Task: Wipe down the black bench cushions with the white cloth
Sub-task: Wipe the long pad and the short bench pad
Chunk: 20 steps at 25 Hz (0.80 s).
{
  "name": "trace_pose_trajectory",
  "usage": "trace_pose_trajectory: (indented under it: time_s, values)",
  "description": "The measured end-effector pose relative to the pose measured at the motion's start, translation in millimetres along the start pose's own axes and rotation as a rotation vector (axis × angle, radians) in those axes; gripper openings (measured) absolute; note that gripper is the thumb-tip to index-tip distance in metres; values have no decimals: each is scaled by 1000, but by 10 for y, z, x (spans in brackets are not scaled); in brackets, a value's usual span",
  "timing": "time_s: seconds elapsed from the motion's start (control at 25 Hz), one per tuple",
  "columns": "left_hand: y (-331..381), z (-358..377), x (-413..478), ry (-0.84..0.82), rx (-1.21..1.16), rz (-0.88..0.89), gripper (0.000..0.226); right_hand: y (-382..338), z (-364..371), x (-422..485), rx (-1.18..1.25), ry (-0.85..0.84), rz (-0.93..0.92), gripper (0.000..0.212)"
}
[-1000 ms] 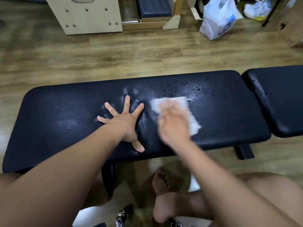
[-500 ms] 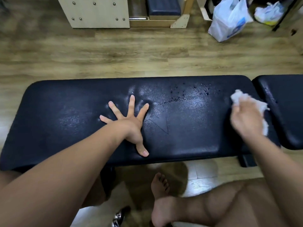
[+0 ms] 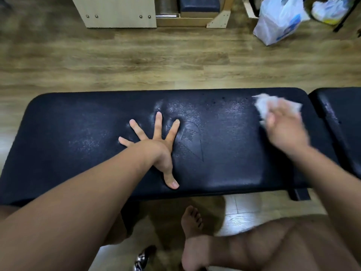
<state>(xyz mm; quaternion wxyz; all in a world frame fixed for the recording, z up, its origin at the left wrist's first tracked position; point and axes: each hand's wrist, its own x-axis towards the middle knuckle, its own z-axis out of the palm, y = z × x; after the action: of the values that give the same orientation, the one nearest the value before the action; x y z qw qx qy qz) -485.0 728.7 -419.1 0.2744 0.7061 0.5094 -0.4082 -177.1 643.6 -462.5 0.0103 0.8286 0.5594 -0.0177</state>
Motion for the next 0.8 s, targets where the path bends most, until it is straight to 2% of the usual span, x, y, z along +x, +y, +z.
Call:
trace_pose_trajectory:
  time_s: [0.08, 0.12, 0.2, 0.24, 0.32, 0.4, 0.48, 0.52, 0.6, 0.72, 0.8]
  values:
    - [6, 4, 24, -3, 8, -6, 167, 684, -92, 150, 26, -70, 323, 54]
    - [8, -1, 34, -8, 12, -14, 167, 748, -118, 226, 71, -57, 424, 50]
    - [10, -14, 33, -22, 27, -25, 167, 286, -120, 289, 100, 57, 470, 40]
    - [11, -22, 30, -27, 34, -25, 167, -125, -102, 298, 136, 61, 406, 36]
    - [15, -47, -2, -40, 45, -37, 166, -1198, -53, 289, 187, -41, 183, 40]
    - [32, -48, -34, -63, 68, -66, 161, -2179, -30, 155, 140, -123, -172, 49]
    - [41, -59, -38, -69, 93, -73, 160, -2408, -27, 158, 147, -142, -449, 50]
    - [42, -56, -32, -59, 88, -60, 162, -2187, -35, 240, 159, -139, -512, 50]
    - [19, -41, -2, -25, 49, -31, 167, -1392, 41, 400, 66, -101, -436, 58]
    - [-2, -14, 61, -17, 36, -9, 168, 77, 14, 636, -32, -55, -62, 78]
    - [-4, -9, 82, -8, 30, 2, 168, 545, -148, 659, 47, -82, 180, 70]
